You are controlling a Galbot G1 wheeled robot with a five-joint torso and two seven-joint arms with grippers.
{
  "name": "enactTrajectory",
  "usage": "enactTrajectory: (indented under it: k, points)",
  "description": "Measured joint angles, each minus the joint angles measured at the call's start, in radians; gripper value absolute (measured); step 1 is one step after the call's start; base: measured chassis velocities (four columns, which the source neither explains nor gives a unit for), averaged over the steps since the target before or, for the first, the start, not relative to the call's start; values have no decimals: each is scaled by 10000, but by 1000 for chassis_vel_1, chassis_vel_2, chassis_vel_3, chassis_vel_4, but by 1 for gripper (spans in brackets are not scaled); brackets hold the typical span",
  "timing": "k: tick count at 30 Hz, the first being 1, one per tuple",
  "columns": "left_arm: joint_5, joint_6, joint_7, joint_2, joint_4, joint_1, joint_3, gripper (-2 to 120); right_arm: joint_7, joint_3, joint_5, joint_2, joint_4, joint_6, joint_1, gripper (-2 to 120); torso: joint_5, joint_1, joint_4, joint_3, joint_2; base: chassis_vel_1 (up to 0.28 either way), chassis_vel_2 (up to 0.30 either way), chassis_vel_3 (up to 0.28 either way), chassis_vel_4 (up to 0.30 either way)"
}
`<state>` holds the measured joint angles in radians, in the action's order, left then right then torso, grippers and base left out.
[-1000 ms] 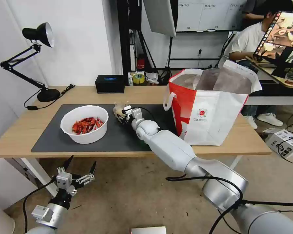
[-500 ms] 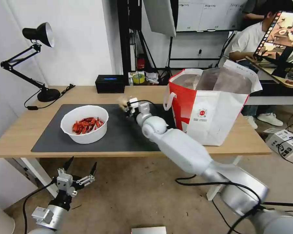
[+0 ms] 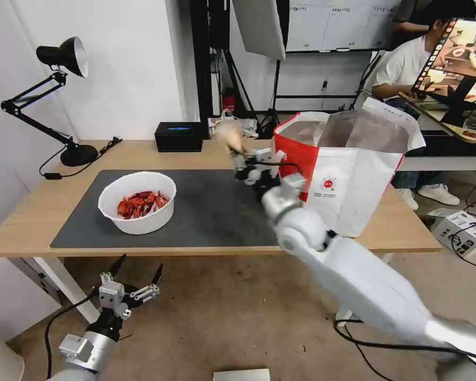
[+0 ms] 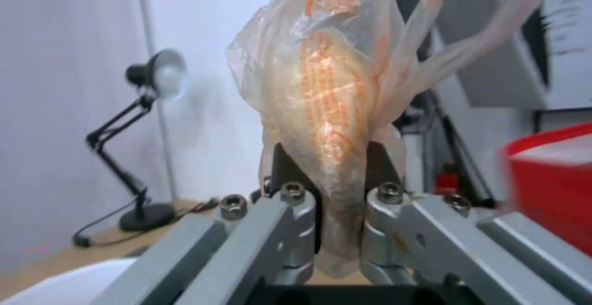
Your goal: Pick up the trash from the table and place it into the takeout bag.
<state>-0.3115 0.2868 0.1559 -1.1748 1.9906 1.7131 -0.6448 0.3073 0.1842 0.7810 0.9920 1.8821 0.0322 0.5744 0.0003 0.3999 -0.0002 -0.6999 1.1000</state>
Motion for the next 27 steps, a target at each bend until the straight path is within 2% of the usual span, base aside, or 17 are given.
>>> enactTrajectory:
  k: [6,14,27]
  points:
    - [21,4,-5,56,-9,-142,138,100,140,-1342,425,-973,596,22,578,4,0,0,0,0,0,0,0,0,0]
    - [29,-13,-19,77,-10,-261,301,100,418,-2351,1301,-1860,594,-96,564,4,-2,0,1,0,0,0,0,0,0]
    - [43,-19,-27,50,65,-205,270,100,623,-2744,2000,-2239,360,-596,596,4,-3,0,2,-1,0,0,0,0,0]
